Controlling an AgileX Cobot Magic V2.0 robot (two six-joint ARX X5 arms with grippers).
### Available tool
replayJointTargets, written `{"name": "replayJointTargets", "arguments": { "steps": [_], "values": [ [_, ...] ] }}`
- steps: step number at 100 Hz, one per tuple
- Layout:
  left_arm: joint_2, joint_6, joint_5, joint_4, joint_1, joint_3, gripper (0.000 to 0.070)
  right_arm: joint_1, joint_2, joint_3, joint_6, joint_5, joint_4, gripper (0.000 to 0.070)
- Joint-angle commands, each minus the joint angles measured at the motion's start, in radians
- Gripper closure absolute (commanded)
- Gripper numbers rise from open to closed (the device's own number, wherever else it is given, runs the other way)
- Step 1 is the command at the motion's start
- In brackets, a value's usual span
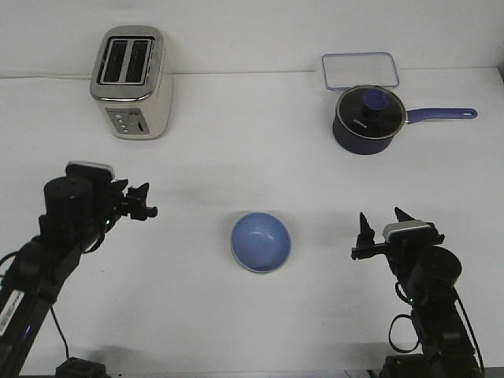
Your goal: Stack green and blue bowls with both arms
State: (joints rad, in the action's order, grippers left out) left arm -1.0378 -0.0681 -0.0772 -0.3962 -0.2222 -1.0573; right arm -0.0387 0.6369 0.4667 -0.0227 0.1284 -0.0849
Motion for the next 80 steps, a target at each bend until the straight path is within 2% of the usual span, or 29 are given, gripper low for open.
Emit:
{"name": "replayJointTargets", "arguments": {
  "steps": [1, 20, 33, 44, 72, 80],
  "values": [
    [0.084, -0.03, 0.001, 0.075, 0.006, 0.111, 0.0392, -0.001, 0.004, 0.01, -0.006, 0.0, 0.01, 0.0172],
    [0.336, -0.088, 0.007, 0.265, 0.013, 0.42, 0.0391, -0.001, 0.004, 0.01, -0.006, 0.001, 0.01, 0.0172],
    [0.462, -0.103, 0.007, 0.286, 0.013, 0.544, 0.0379, -0.001, 0.004, 0.01, -0.006, 0.0, 0.01, 0.0172],
    [0.519, -0.102, 0.007, 0.254, 0.013, 0.578, 0.0302, -0.001, 0.004, 0.01, -0.006, 0.0, 0.01, 0.0172],
    [0.562, -0.102, 0.007, 0.269, 0.013, 0.578, 0.032, -0.001, 0.004, 0.01, -0.006, 0.0, 0.01, 0.0175],
    [0.57, -0.102, 0.007, 0.266, 0.013, 0.578, 0.0335, -0.001, 0.004, 0.01, -0.006, 0.0, 0.01, 0.0219]
  ]
}}
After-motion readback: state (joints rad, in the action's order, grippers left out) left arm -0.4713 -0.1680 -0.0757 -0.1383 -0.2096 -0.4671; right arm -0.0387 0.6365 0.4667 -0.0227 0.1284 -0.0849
